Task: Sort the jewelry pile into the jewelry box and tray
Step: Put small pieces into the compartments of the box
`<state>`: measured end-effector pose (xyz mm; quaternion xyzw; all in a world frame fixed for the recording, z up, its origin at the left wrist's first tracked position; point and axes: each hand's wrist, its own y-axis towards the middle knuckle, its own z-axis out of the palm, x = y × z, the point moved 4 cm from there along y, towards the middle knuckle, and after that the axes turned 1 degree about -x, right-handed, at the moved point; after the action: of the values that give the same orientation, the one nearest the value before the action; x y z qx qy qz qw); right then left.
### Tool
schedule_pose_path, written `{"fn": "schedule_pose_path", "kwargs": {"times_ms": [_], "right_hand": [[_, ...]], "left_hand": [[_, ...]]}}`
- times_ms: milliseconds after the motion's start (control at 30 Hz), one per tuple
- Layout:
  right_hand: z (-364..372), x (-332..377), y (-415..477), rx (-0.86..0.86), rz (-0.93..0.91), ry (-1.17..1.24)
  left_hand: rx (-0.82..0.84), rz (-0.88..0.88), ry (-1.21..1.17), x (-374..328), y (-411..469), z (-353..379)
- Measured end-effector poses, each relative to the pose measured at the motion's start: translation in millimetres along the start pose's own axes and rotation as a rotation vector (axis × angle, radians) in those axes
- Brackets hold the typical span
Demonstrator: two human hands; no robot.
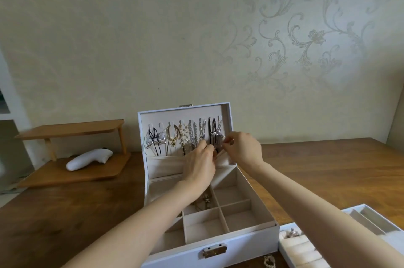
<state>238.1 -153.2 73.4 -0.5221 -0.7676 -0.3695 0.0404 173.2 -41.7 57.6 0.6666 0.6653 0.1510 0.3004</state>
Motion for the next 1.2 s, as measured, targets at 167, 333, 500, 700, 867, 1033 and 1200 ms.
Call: {"fn": "schedule_pose_path", "kwargs": {"times_ms": [167, 333, 500, 700, 867, 1033, 1200], "right_hand": [[-1.9, 0.0, -13.1, -0.114, -0.315, -0.084], [-4.7, -7.3, -17.4, 0.007, -0.333, -0.163], [-29.8, -17.1, -35.8, -0.086, -0.268, -0.007], [-50.9, -22.6, -81.6, 0.052, -0.272, 0.099], [-85.2, -5.7, -147.6, -0.070, -0.339, 0.224], [-77.0, 32.5, -208.7, 0.525, -0.355, 0.232], [-53.7, 40.0, -233.8, 0.720, -0.300, 0.113]], "left_hand": [[-0.002, 0.004, 0.008, 3.4, 1.8, 1.8], [-0.034, 0.016, -0.044, 4.6, 8.5, -0.5], [-0.148, -0.006, -0.093, 24.1, 19.5, -26.4], [-0.007, 0.121, -0.166, 27.5, -34.6, -65.4], [0.069, 0.344, -0.205, 16.6, -110.2, -104.4], [0.265, 0.488, -0.241, 4.6, -170.4, -120.9], [0.607, 0.472, -0.121, -3.8, -205.5, -91.8]]}}
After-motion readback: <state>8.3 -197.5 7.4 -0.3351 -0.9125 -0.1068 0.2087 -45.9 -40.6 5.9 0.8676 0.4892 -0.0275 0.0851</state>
